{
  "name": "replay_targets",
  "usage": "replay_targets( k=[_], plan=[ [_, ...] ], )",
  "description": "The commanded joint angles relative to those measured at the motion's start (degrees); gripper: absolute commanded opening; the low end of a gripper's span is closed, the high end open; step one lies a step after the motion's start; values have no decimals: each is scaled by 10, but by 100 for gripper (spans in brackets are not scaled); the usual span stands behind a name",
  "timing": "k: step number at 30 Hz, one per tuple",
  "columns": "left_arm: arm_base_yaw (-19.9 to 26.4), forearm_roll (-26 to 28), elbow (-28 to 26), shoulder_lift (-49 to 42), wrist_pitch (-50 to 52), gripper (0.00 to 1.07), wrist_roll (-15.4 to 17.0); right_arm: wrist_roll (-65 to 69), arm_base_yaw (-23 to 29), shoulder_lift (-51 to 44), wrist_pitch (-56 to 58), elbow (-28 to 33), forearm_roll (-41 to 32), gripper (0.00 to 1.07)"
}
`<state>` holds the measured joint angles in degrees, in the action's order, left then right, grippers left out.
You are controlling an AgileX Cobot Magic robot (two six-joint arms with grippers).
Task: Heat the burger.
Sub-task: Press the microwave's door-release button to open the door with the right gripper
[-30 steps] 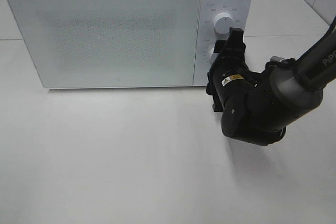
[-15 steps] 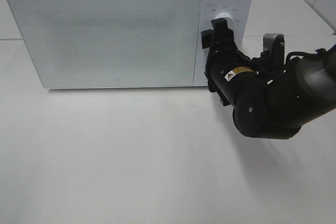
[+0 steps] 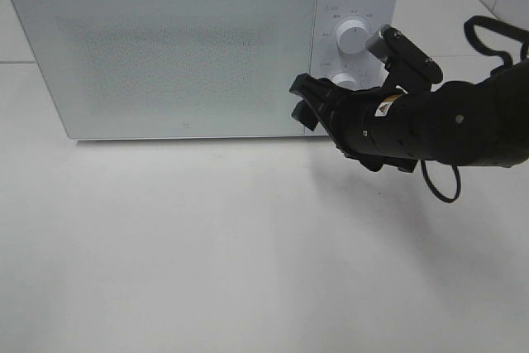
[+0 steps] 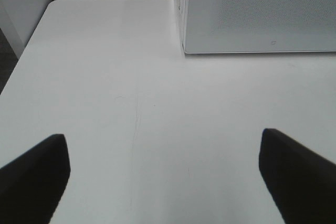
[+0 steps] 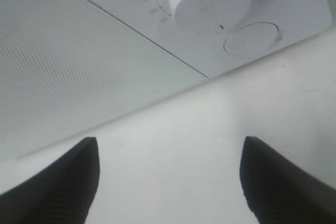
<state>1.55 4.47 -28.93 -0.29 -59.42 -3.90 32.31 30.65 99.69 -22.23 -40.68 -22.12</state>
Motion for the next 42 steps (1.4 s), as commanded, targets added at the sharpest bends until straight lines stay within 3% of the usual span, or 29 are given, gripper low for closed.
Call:
replay_targets(
  k=[1, 4, 6, 9, 15, 30, 42],
  plan=[
    [1, 1, 0, -14, 3, 89, -2, -128, -31, -41, 128, -1, 28, 73],
    [1, 1, 0, -14, 3, 89, -2, -152, -36, -50, 155, -1, 37, 73],
    [1, 1, 0, -14, 3, 89, -2, -226, -56, -85, 265, -1, 84, 73],
    [1, 1, 0, -14, 3, 89, -2, -261, -59, -112, 344, -1, 133, 73],
    [1, 1, 0, -14, 3, 89, -2, -262, -58, -180, 468, -1, 186, 73],
    [1, 1, 0, -14, 3, 89, -2, -262, -58, -372, 673, -1, 191, 73],
    [1, 1, 0, -14, 3, 89, -2, -262, -58, -510, 773, -1, 191, 73]
  ],
)
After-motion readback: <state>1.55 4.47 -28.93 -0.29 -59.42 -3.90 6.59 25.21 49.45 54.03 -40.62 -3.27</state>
